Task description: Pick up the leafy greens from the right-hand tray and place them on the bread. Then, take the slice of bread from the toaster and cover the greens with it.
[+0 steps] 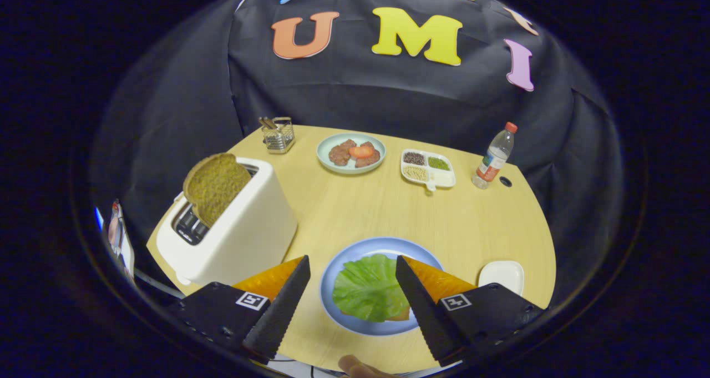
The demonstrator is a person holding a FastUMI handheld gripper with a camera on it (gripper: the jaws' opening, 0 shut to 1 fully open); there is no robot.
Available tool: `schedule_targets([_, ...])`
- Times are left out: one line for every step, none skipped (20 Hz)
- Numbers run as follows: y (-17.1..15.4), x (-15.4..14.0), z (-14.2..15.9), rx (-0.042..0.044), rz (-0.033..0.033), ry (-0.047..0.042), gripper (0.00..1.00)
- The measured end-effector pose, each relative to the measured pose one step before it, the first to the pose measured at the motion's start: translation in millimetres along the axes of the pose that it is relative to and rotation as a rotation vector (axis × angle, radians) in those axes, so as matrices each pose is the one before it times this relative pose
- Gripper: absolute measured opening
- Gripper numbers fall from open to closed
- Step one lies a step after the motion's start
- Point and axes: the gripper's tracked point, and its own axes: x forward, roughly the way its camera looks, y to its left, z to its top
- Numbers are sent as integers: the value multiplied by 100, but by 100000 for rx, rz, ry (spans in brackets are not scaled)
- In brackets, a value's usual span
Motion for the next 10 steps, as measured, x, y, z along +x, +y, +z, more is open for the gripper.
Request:
schedule_targets([1184,-218,930,-12,993,-880,97])
schedule_targets([1024,-134,841,-323,668,-465,97])
schedule_targets([1052,-72,878,-253,508,-486,97])
schedule_targets([1201,-72,776,-811,925,-9,97])
schedule_targets([1247,-105,987,-286,1385,-742,97])
schedule_targets([1153,48,935,170,1057,-913,97])
schedule_targets([1182,62,939,353,1023,-780,97])
schedule_targets([1252,-8,597,149,1033,-276,97])
schedule_targets([1378,143,477,-417,1120,118,97])
schedule_targets([1120,129,477,-526,656,-116,97])
